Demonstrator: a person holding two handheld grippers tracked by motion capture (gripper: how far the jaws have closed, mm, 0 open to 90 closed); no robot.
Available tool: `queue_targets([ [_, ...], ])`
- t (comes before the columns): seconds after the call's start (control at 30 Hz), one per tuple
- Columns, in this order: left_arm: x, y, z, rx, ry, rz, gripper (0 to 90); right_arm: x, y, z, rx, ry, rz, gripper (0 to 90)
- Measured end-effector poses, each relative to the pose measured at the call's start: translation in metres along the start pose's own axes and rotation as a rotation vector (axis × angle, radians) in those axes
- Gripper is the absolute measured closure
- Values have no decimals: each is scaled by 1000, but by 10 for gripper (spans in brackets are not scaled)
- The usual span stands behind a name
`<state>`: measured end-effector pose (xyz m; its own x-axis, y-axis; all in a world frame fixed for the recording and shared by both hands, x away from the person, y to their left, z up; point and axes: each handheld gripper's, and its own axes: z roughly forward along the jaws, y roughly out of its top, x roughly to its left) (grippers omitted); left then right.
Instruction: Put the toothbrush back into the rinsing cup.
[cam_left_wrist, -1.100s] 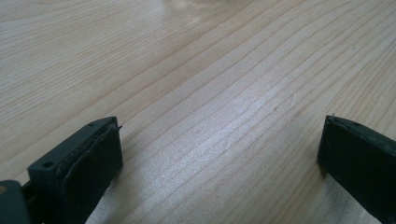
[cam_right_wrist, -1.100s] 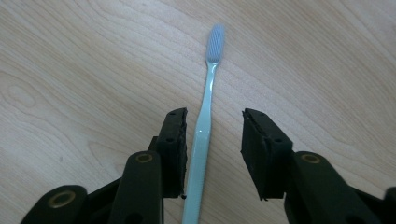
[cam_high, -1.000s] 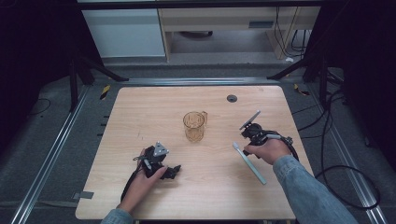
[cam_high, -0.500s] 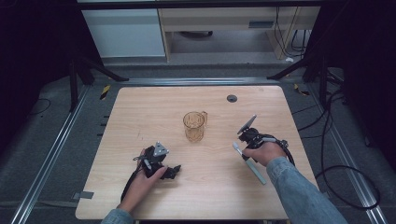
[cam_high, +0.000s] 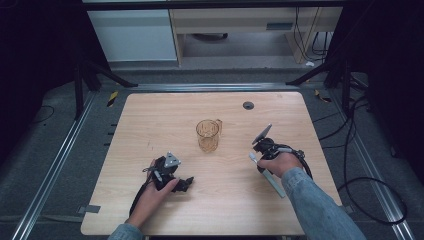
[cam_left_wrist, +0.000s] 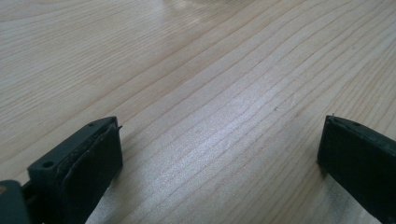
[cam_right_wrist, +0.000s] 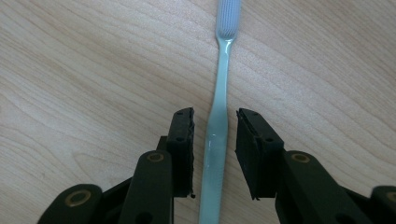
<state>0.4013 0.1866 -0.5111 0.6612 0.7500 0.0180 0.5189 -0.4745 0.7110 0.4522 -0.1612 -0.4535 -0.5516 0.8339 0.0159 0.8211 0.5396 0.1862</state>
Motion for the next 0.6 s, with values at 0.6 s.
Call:
queue_targets([
  [0.6,0,0,0,0,2,3,0,-2,2,7,55,28,45,674],
])
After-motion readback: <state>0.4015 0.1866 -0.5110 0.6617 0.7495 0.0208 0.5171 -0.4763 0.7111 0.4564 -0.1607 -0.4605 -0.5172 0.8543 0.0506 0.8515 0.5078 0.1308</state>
